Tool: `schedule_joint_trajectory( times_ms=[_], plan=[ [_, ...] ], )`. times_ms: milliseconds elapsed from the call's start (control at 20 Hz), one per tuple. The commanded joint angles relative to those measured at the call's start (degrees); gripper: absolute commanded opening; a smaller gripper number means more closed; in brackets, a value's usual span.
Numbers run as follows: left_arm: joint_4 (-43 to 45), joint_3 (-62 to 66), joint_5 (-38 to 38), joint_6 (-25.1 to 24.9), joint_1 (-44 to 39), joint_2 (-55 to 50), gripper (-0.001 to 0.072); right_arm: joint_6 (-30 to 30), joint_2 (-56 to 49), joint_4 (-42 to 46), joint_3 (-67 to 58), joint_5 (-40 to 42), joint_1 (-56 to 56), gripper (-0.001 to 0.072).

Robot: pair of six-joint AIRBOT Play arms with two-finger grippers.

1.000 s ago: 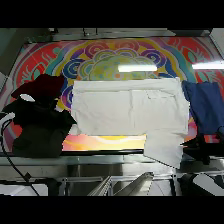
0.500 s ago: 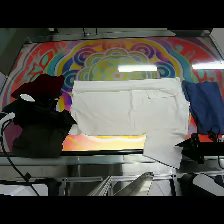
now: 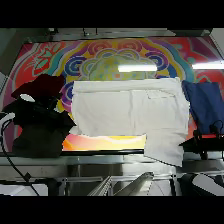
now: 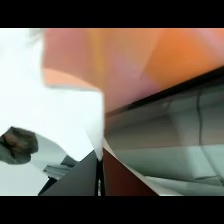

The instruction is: Fold the shirts.

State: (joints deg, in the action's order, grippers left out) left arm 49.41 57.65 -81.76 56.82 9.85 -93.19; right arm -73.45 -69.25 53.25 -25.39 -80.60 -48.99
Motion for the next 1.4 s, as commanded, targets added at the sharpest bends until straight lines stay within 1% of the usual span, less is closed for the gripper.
schedule_joint_trajectory(
  times_ms=[0, 250, 350, 450, 550, 650, 750, 900, 1050, 1250, 1350],
  plan=[
    [0.13, 0.07, -2.49, -0.42, 0.09, 0.02, 0.0022, -0.02, -0.04, -0.2, -2.78, -1.99, 0.02, 0.0015],
    [0.0, 0.07, -6.99, -0.15, 3.02, 0.04, 0.0022, -0.04, -0.04, -1.16, -6.88, -1.99, 0.02, 0.0014],
    [-0.09, 0.09, -7.34, 0.26, 4.66, 0.04, 0.0022, 0.11, -0.04, -4.85, -8.46, -1.95, 0.02, 0.0015],
    [-0.31, 0.13, -7.78, 0.26, 6.69, 0.04, 0.0022, 1.88, -0.04, -11.63, -10.43, -1.97, 0.02, 0.0015],
    [-4.0, 0.13, -7.85, 0.13, 8.81, 0.04, 0.0022, 4.22, -0.07, -20.31, -12.04, -1.95, 0.04, 0.0014],
    [-10.51, 0.13, -8.79, -1.51, 10.78, 0.04, 0.0022, 6.14, -0.61, -27.71, -13.14, -1.33, 0.2, 0.0015],
    [-16.96, 1.51, -9.38, -3.04, 11.82, 0.02, 0.0022, 6.91, -2.36, -30.25, -14.45, 0.04, 1.7, 0.0015],
    [-19.39, 8.04, -8.31, -2.56, 11.17, 0.02, 0.0022, 9.99, -6.67, -35.41, -17.44, 2.89, 5.66, 0.0015],
    [-19.45, 16.33, -3.17, -0.7, 9.55, -0.79, 0.0021, 11.37, -13.03, -41.55, -24.09, 7.78, 9.84, 0.0015],
    [-19.02, 27.96, 0.28, 3.23, 6.91, -8.07, 0.0021, 12.04, -22.95, -42.18, -37.13, 14.45, 16.85, 0.0015],
    [-18.91, 32.74, 1.18, 4.13, 5.55, -13.09, 0.002, 12.02, -28.13, -42.16, -43.71, 17.07, 19.85, 0.0015]
  ],
)
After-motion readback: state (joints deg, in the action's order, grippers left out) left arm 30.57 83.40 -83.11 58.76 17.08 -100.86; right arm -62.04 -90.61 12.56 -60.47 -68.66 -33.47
